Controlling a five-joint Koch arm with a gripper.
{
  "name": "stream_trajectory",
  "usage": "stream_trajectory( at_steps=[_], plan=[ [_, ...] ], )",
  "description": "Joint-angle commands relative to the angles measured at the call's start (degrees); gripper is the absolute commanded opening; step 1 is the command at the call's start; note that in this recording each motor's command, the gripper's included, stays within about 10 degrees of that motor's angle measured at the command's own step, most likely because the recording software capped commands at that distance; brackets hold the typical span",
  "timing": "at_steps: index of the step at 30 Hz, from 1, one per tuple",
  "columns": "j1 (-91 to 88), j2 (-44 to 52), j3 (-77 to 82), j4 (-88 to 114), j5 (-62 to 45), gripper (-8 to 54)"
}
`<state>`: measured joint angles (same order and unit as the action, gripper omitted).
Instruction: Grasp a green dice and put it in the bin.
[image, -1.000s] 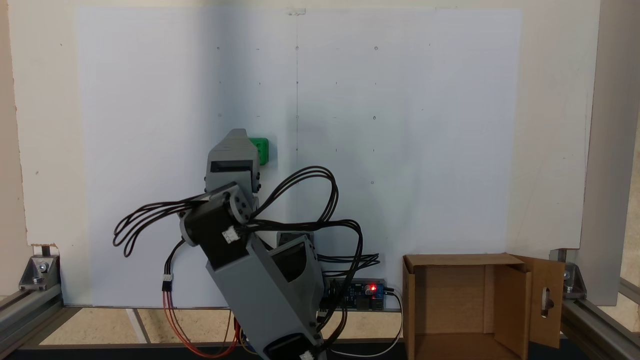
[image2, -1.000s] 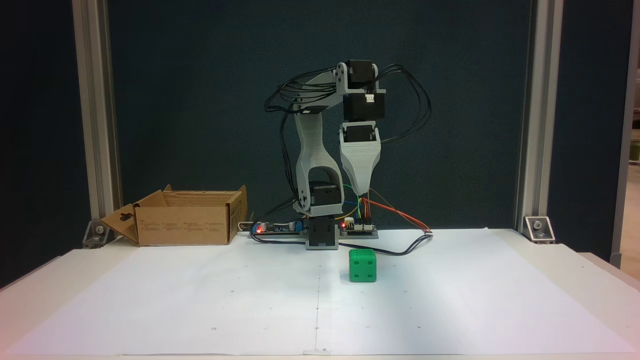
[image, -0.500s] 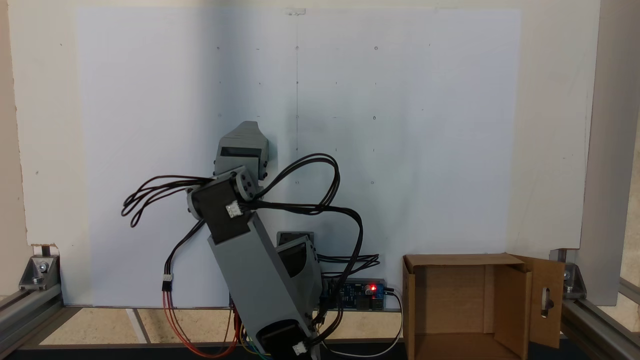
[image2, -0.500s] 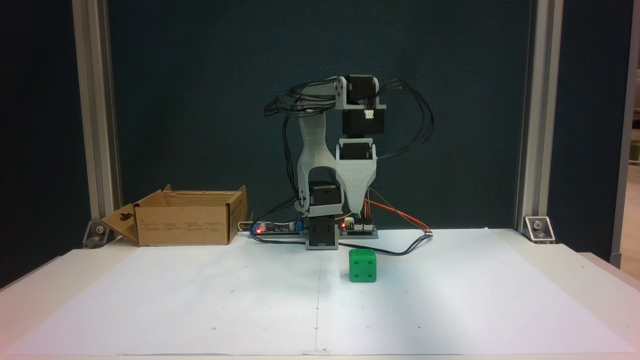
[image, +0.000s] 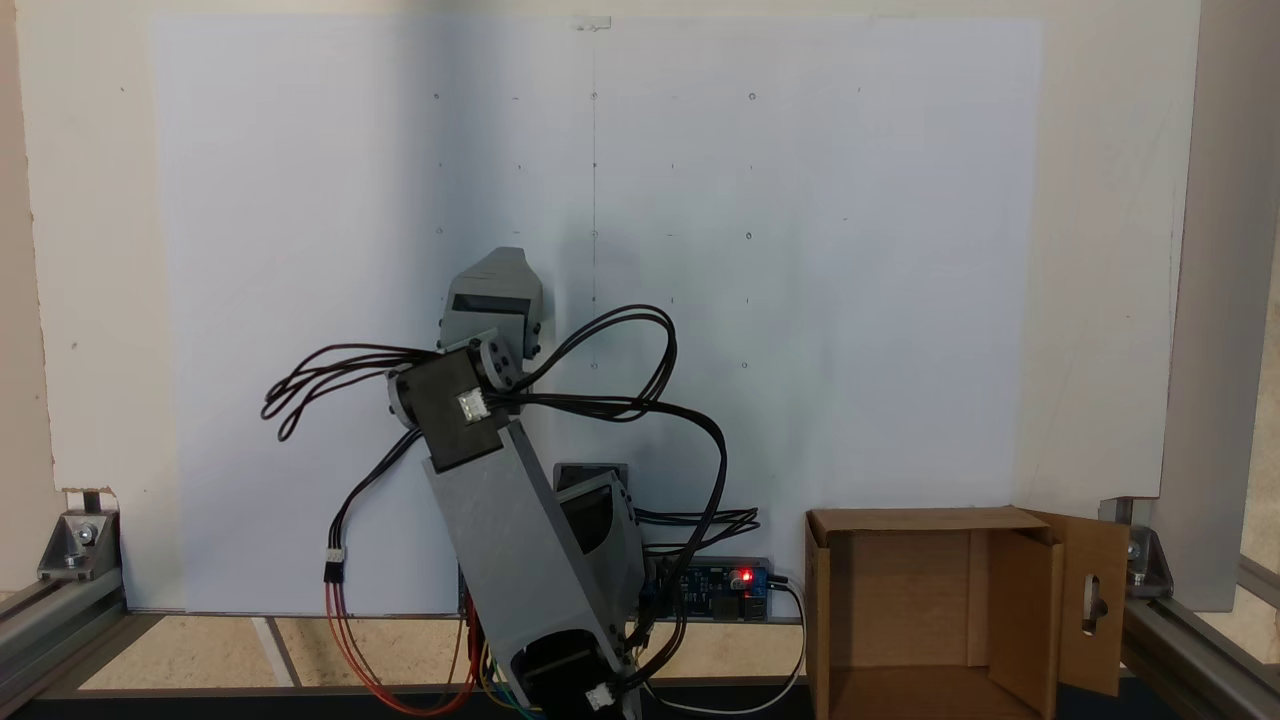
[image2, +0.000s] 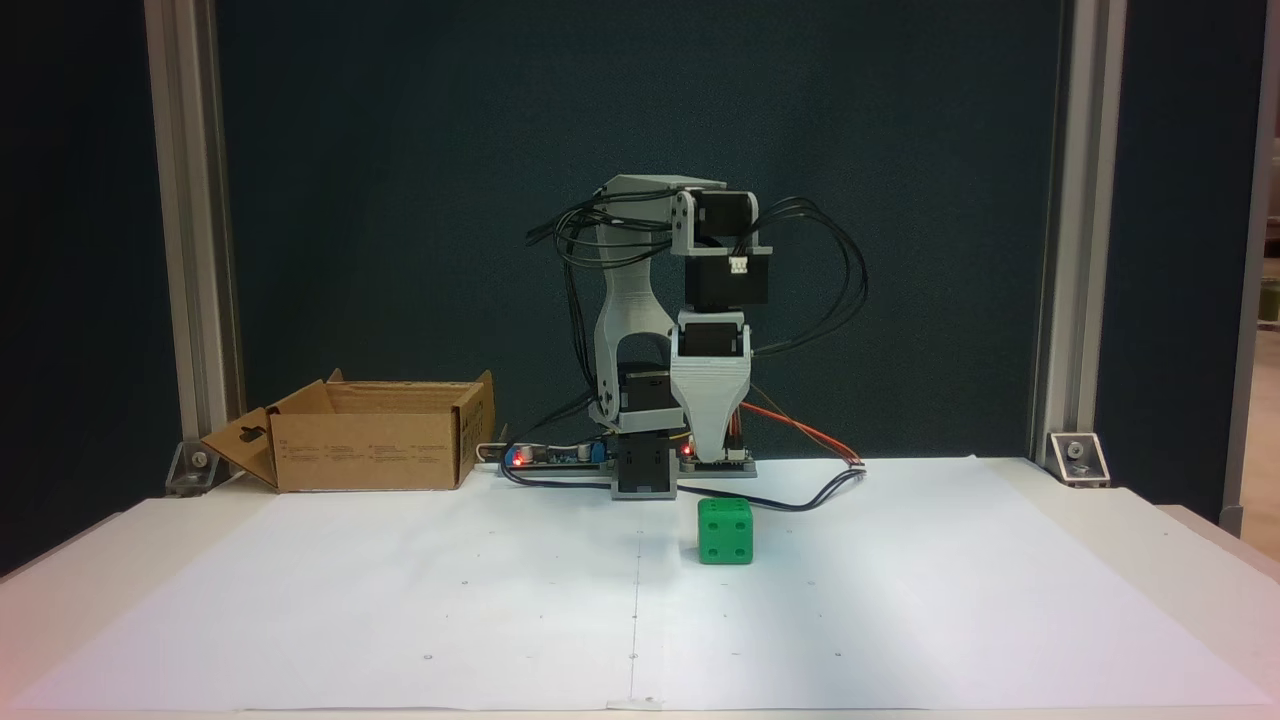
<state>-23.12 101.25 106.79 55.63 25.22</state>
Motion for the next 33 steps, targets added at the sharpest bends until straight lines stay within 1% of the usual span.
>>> stream_trajectory(
  at_steps=[1,9,22,33],
  plan=[
    [-0.4,0.9,-1.0,-0.3,4.3,44.3],
    [-5.4,0.4,-1.0,-2.7,8.3,44.2],
    [-4.8,-1.7,1.6,-3.6,8.2,44.0],
    [-4.8,-4.6,5.2,-11.2,8.3,44.0]
  ],
)
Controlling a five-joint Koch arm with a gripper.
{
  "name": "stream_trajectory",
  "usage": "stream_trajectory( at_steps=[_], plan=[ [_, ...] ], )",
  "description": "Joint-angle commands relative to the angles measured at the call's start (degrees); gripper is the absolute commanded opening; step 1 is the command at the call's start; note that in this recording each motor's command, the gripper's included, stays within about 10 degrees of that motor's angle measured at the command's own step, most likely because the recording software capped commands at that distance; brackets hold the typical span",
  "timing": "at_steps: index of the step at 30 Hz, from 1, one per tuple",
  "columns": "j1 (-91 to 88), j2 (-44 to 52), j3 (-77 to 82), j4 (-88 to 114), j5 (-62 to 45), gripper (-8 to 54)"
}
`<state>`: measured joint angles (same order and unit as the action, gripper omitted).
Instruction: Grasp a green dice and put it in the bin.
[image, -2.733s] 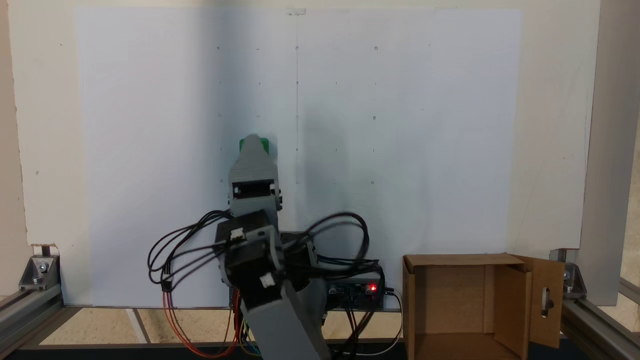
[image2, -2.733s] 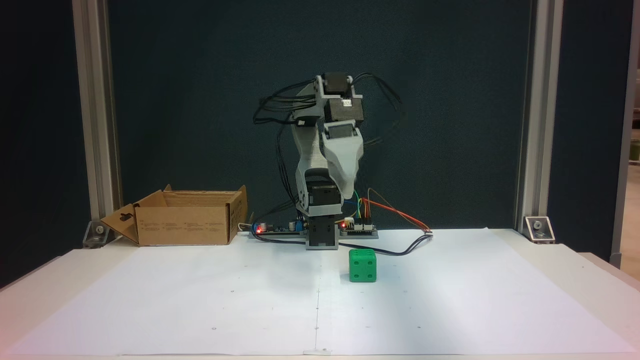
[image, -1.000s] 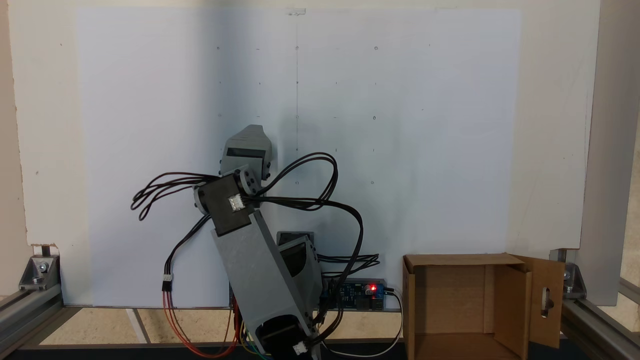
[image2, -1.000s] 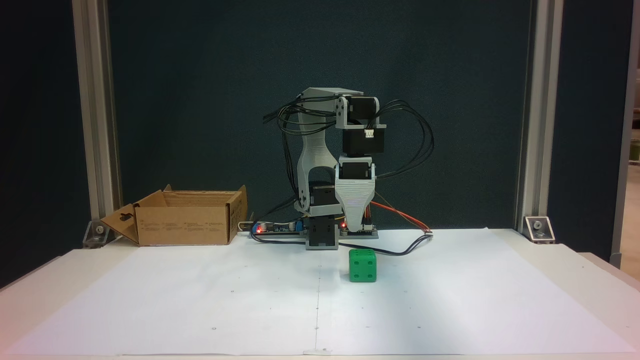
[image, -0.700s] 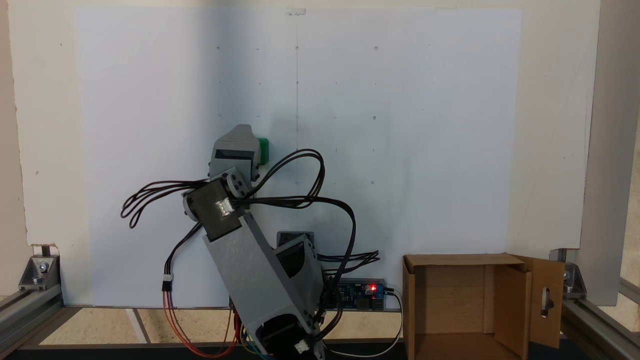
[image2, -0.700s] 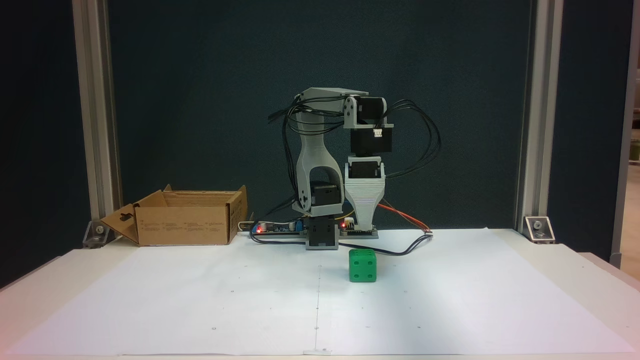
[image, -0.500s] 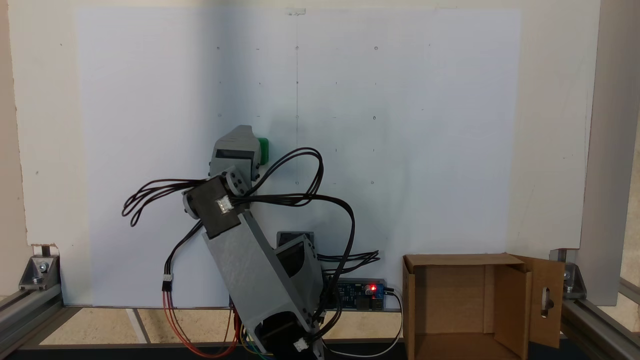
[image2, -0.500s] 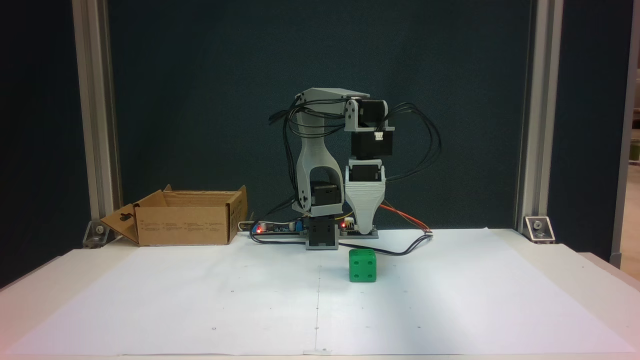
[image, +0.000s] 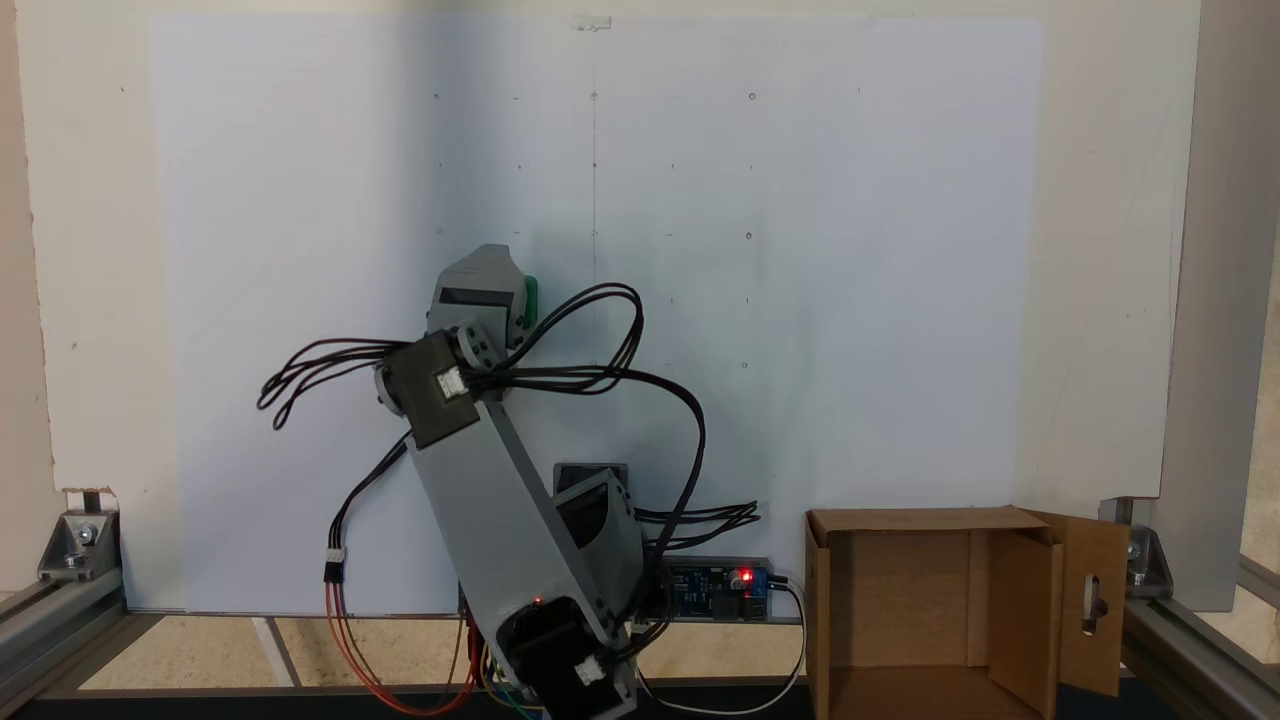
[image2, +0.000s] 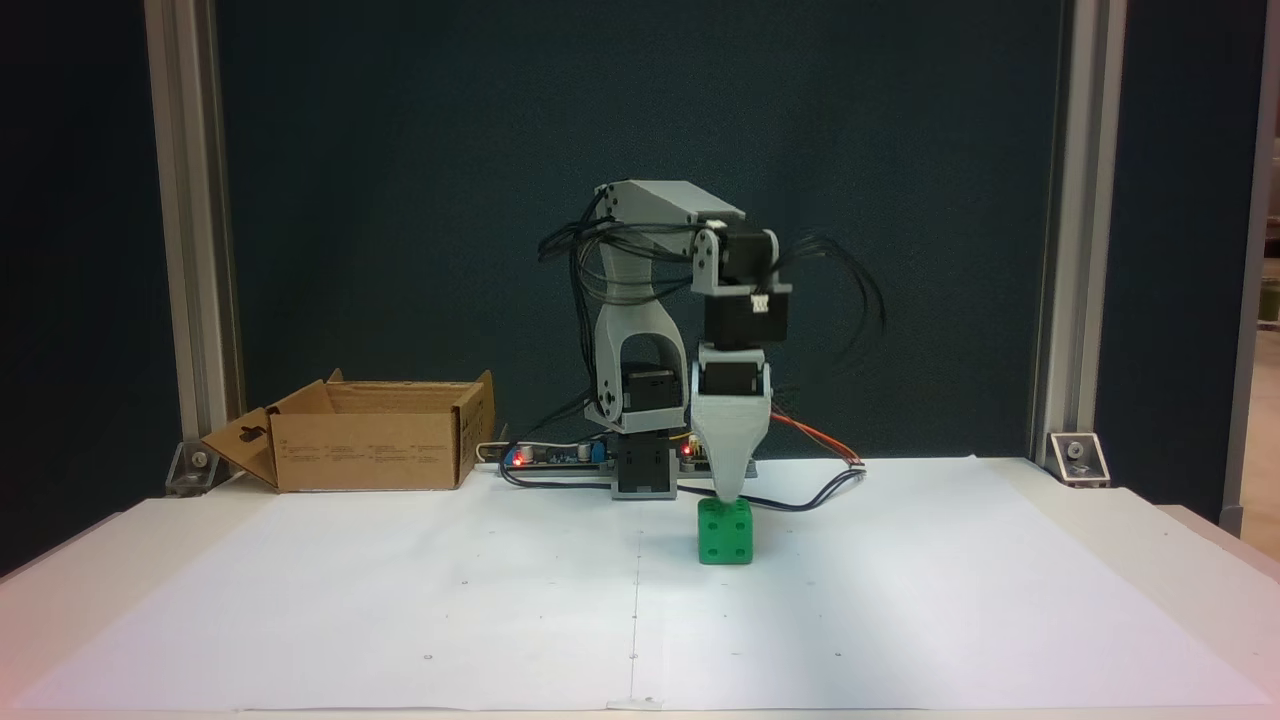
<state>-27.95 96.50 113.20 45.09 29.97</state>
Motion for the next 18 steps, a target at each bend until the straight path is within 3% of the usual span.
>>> stream_trajectory(
  at_steps=[1,18],
  plan=[
    [0.0,-0.2,-1.1,-0.8,3.5,44.0],
    [0.4,-7.9,0.2,-7.7,3.4,43.3]
  ],
)
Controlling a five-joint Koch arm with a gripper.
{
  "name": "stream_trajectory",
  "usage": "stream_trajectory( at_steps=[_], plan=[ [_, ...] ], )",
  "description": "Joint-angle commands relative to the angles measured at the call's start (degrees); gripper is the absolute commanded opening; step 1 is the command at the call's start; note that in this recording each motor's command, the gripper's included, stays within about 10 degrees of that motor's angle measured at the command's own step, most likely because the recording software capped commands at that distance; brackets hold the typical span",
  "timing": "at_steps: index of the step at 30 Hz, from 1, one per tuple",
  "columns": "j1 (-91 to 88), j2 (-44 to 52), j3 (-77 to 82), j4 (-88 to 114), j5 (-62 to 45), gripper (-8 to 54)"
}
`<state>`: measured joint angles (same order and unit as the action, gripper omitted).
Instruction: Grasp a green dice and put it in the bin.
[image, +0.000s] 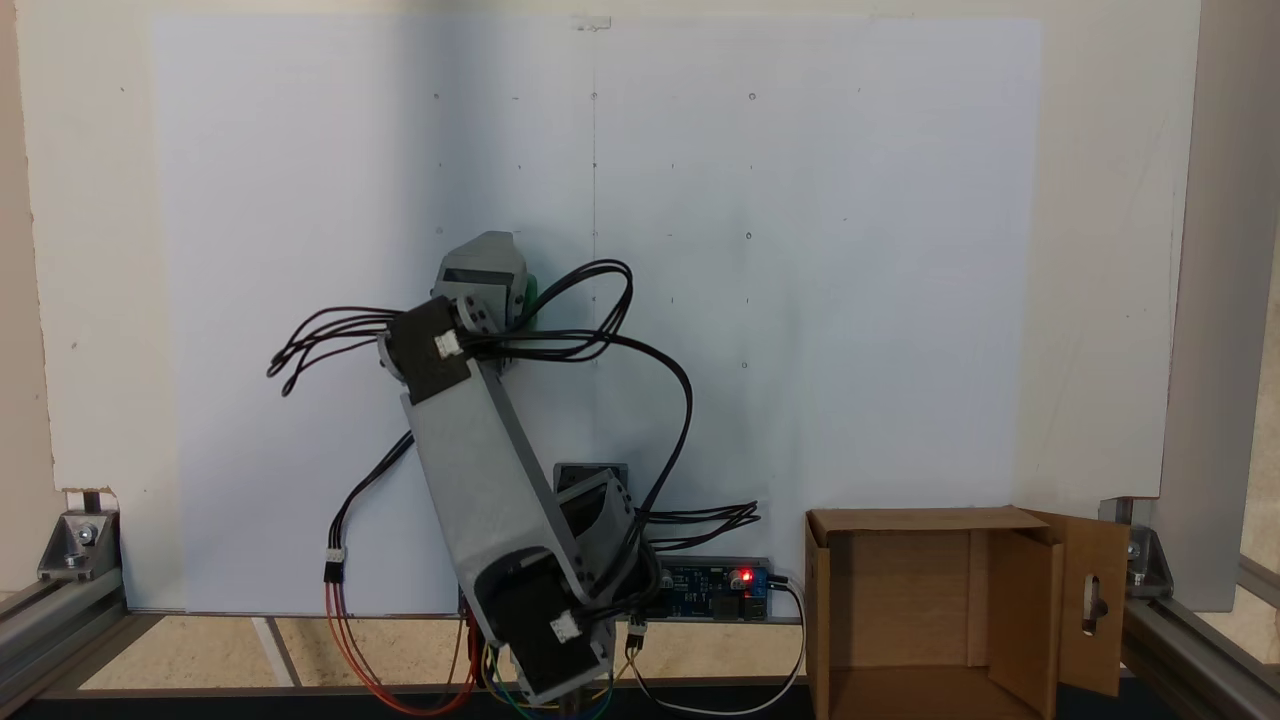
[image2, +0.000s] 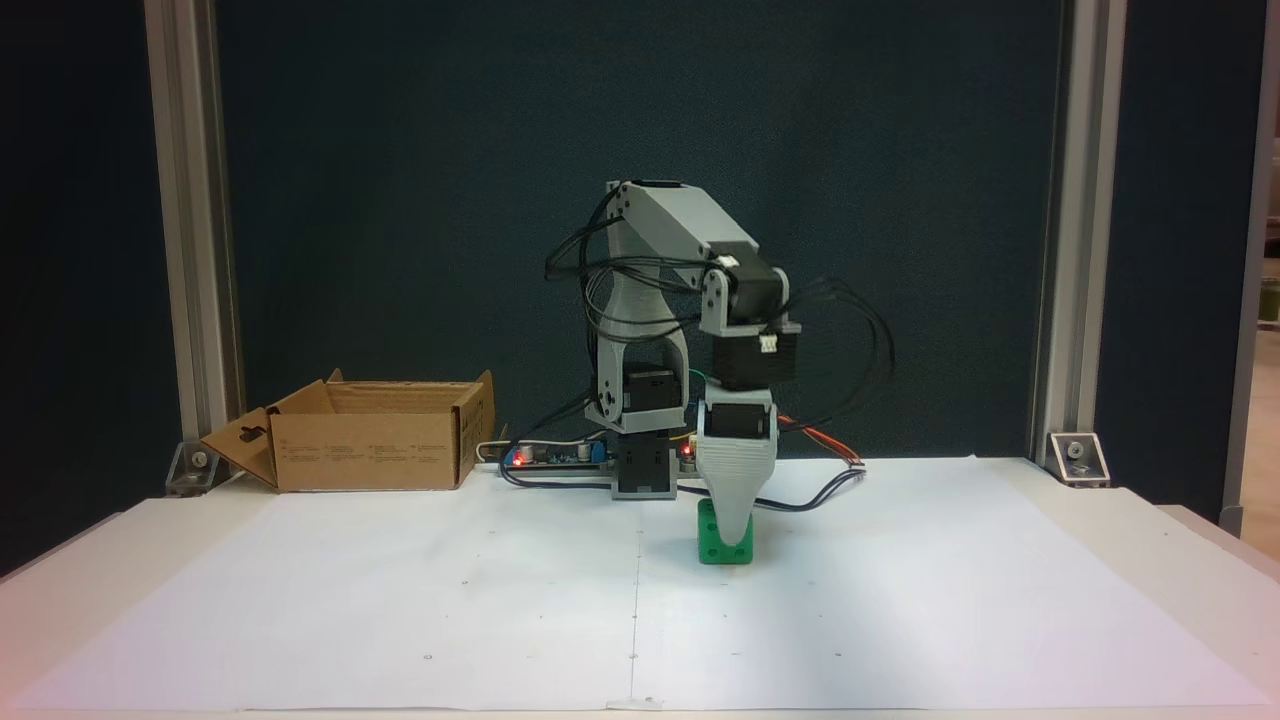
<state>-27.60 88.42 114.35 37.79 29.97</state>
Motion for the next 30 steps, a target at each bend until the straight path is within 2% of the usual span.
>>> stream_trajectory(
  at_steps=[1,30],
  plan=[
    [0.1,-0.2,-1.0,-0.6,3.4,43.2],
    [2.8,-3.8,0.4,-1.1,3.3,40.4]
  ],
)
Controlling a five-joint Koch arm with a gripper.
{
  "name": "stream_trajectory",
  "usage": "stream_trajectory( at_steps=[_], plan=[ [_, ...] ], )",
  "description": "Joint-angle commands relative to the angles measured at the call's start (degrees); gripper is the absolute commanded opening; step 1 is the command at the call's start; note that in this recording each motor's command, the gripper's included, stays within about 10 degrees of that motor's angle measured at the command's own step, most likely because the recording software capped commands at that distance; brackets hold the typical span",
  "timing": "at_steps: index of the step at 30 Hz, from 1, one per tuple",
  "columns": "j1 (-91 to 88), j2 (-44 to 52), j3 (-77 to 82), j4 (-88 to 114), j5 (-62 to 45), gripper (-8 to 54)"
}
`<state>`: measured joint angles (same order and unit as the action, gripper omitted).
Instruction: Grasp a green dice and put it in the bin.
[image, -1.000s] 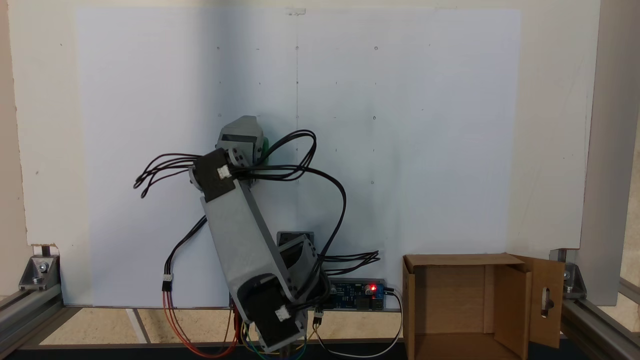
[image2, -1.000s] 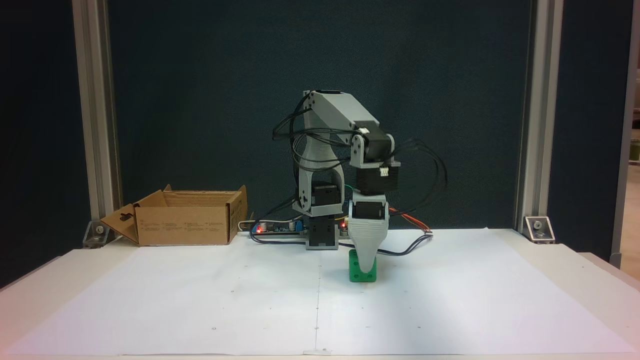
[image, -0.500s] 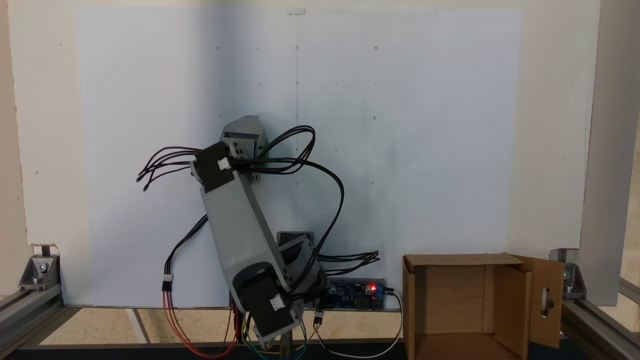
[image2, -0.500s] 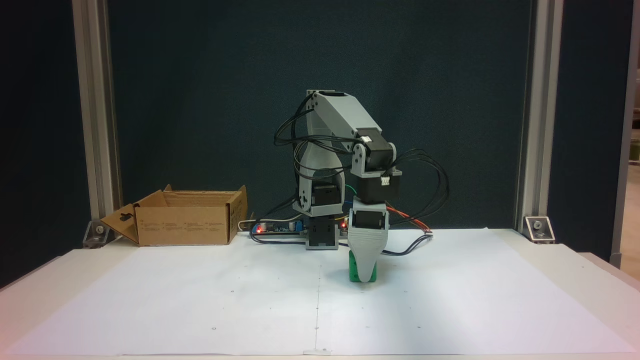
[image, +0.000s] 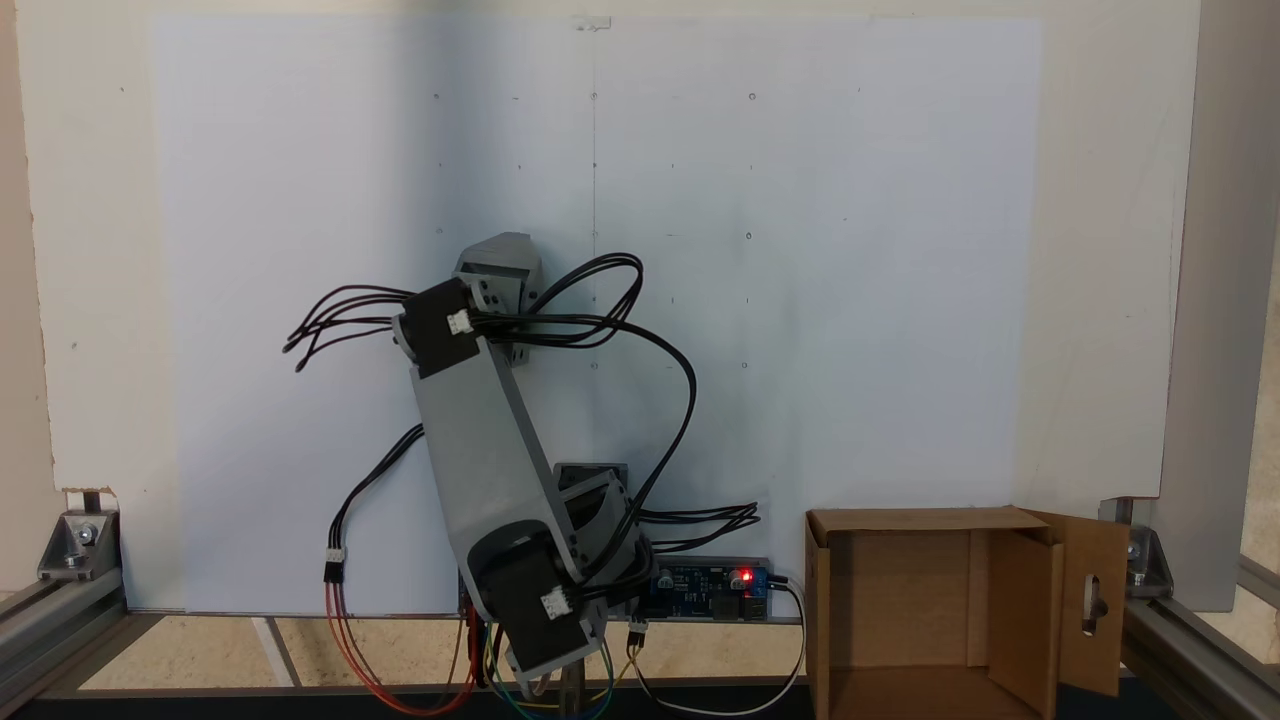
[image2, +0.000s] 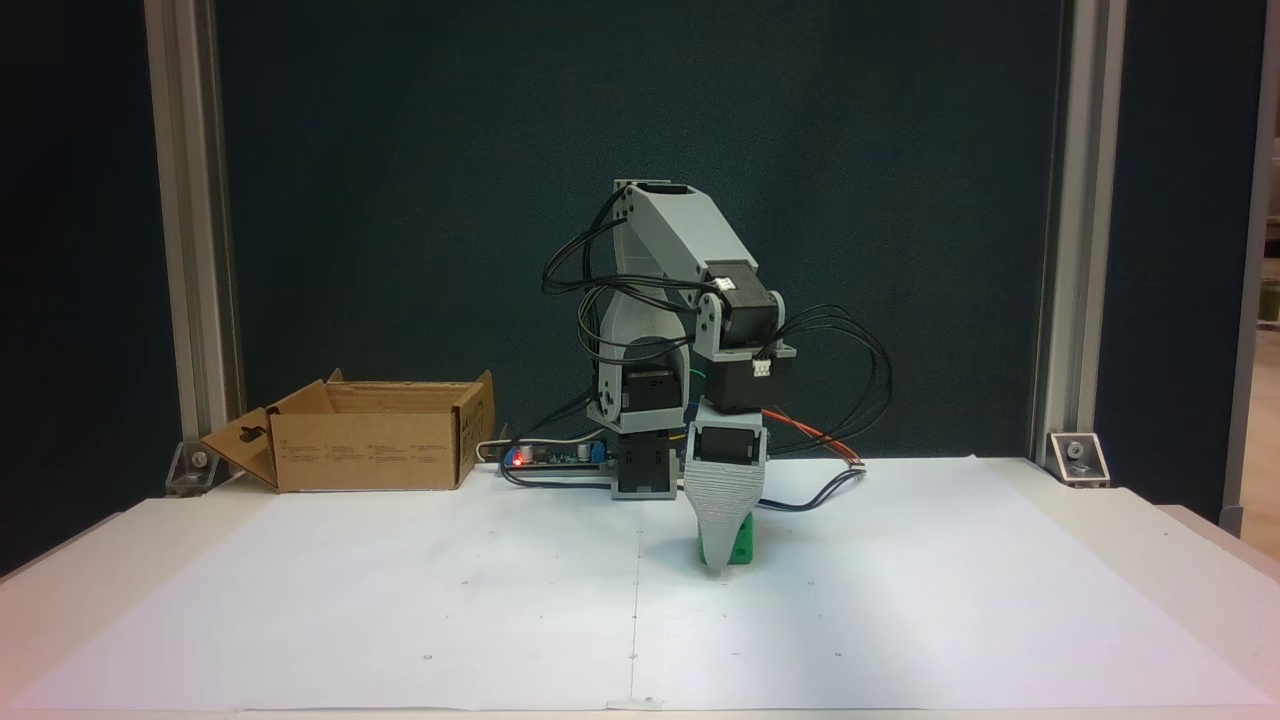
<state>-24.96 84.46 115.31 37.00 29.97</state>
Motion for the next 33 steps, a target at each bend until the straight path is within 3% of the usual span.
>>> stream_trajectory(
  at_steps=[1,3,10,11,18,27,33],
  plan=[
    [0.2,0.2,-0.5,-0.3,3.3,40.3],
    [0.4,0.2,-0.5,-0.3,3.3,37.7],
    [1.3,1.0,-0.5,-0.5,3.4,12.7],
    [1.7,1.8,-0.5,-0.5,3.4,11.5],
    [4.4,7.9,-0.6,-1.0,3.4,11.5],
    [13.5,32.3,-9.8,8.4,3.3,11.5],
    [27.4,34.2,-17.1,9.0,-3.8,11.5]
  ],
)
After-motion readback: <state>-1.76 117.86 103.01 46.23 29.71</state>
